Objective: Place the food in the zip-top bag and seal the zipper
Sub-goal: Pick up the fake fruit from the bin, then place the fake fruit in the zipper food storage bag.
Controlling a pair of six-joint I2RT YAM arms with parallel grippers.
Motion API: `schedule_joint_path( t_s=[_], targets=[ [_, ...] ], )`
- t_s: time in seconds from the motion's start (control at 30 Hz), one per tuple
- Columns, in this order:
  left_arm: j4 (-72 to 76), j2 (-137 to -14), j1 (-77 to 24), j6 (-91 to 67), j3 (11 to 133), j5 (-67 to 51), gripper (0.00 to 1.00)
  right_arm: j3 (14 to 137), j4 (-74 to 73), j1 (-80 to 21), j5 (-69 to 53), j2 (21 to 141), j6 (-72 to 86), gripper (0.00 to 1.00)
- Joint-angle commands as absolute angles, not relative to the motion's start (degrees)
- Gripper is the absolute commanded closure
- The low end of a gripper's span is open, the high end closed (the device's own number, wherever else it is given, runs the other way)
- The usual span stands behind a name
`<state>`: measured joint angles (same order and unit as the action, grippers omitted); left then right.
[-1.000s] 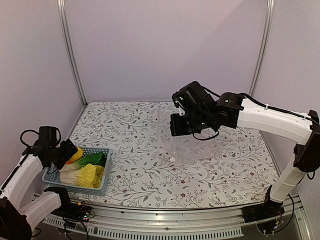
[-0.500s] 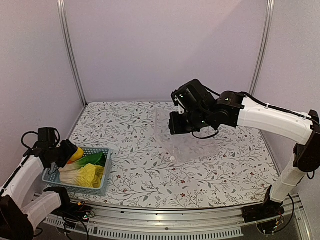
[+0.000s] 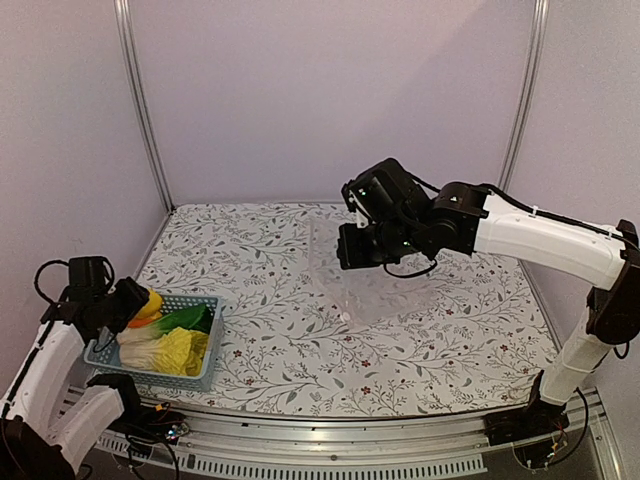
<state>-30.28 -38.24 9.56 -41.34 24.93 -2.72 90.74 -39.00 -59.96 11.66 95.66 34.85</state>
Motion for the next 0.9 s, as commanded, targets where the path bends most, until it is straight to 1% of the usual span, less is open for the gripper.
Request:
schedule_joint_path(
  t_s=[0.0, 0.2, 0.43, 0.6, 0.87],
  targets=[
    [-32.46, -34.27, 10.2, -38.96, 28.3, -0.9, 0.38, 92.54, -38.5, -60.18, 11.27, 96.43, 34.36, 1.0],
    [-34.09, -32.67, 9.82, -35.48, 33.71, -6.21, 0.43, 92.64, -38.45, -60.18, 10.9, 96.11, 33.93, 1.0],
    [-33.45, -34.2, 6.64, -30.89, 39.24, -15.3, 0.44, 93.31, -38.34, -60.16, 10.36, 95.8, 33.24, 1.0],
    [-31.35, -37.81, -0.55, -29.22, 42.96, -20.98, 0.43, 93.77, -38.25, -60.15, 9.85, 95.8, 32.37, 1.0],
    [-22.75, -43.49, -18.76, -28.56, 47.17, -22.9, 0.44, 94.19, -38.27, -60.19, 8.96, 95.63, 31.65, 1.0]
  ],
)
